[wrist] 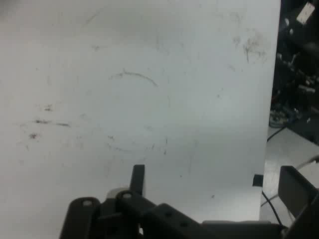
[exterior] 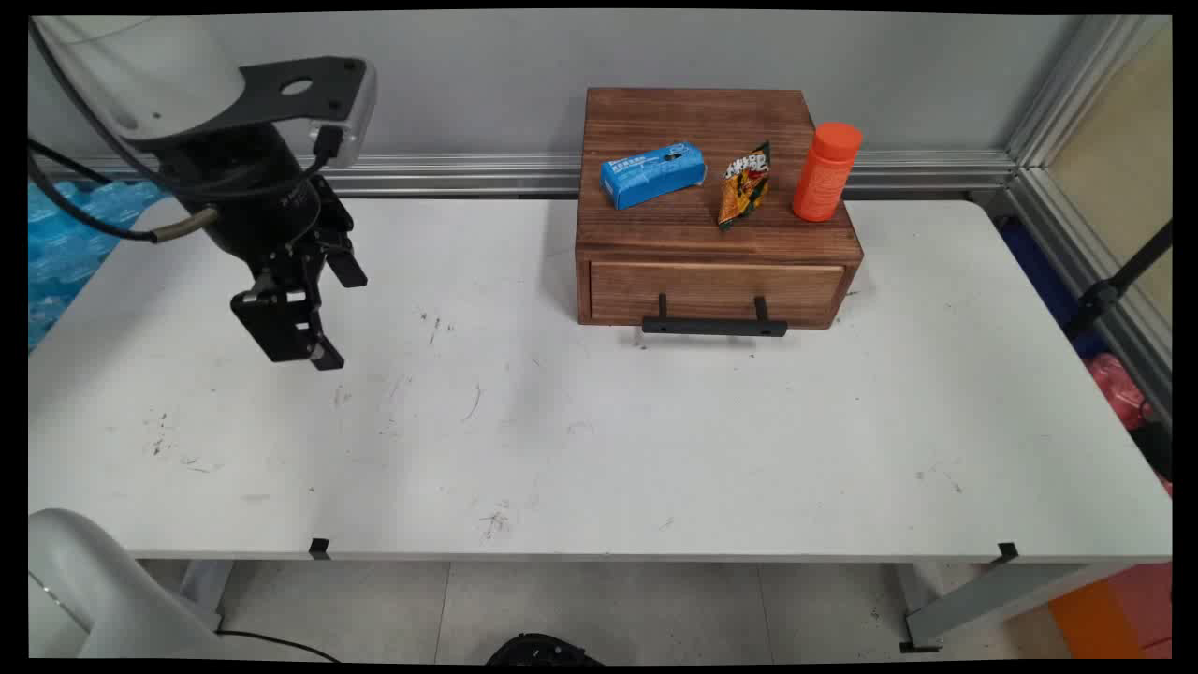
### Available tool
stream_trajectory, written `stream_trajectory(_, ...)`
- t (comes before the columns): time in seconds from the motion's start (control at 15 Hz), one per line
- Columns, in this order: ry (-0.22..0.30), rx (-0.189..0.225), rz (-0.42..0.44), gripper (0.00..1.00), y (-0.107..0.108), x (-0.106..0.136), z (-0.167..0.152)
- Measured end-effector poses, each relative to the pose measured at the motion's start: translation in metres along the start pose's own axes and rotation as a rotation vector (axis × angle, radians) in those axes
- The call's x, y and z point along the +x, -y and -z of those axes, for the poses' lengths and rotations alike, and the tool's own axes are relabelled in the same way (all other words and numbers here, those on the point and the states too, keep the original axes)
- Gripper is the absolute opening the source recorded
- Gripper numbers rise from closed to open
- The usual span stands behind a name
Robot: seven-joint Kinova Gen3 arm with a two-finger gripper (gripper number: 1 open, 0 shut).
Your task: Open the drawer
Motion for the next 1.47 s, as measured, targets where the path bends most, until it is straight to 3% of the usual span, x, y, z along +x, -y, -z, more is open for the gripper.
stream_trajectory(0.47,-0.113,0.032,0.077,1.0,0.011,0.018,0.003)
stream_trajectory(0.93,-0.236,0.064,0.081,1.0,0.029,0.068,-0.003)
stream_trajectory(1.47,-0.312,0.086,0.093,1.0,0.044,0.12,-0.024)
